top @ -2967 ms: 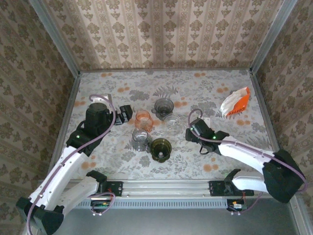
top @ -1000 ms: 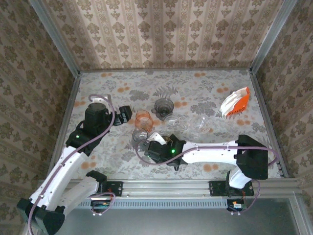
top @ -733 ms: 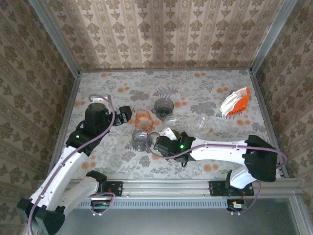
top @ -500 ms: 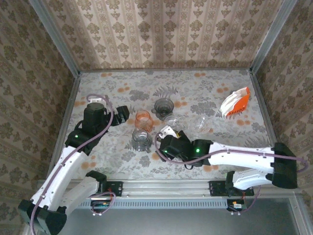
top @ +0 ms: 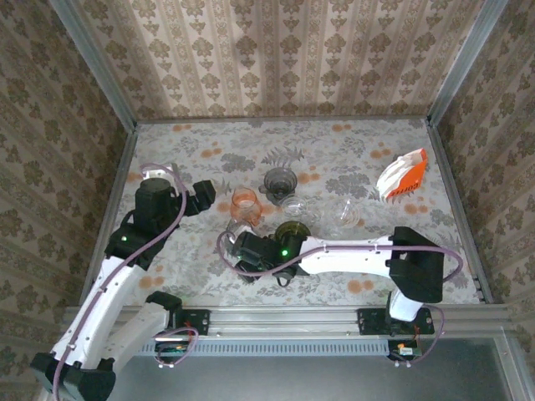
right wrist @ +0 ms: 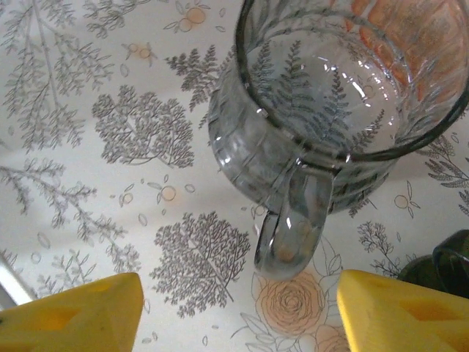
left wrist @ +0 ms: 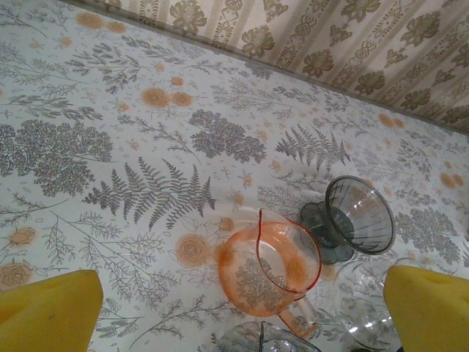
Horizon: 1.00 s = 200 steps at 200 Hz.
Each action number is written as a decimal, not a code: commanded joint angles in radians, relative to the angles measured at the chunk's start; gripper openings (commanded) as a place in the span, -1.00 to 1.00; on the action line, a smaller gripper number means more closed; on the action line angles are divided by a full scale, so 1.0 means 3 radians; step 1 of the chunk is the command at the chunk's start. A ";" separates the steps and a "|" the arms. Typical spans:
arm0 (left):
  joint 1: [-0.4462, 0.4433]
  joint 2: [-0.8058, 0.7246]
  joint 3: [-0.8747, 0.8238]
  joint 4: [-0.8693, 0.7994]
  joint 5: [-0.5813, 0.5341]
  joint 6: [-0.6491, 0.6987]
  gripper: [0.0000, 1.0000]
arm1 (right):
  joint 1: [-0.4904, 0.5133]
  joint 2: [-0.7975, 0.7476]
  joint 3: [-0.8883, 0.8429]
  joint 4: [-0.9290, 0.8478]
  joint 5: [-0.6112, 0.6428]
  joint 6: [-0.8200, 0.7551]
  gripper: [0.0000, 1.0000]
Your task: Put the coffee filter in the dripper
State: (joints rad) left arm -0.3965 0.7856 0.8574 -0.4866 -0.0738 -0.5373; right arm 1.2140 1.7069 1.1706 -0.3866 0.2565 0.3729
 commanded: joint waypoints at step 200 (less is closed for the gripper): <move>0.0303 -0.0492 -0.0143 0.0172 0.0211 -0.0190 0.99 | 0.0221 -0.0903 -0.0954 -0.0122 -0.0110 0.0118 -0.58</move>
State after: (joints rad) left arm -0.3450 0.6514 0.8253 -0.4889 -0.0834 -0.5613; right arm 1.2613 1.5288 0.9398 -0.3775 0.2195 0.3702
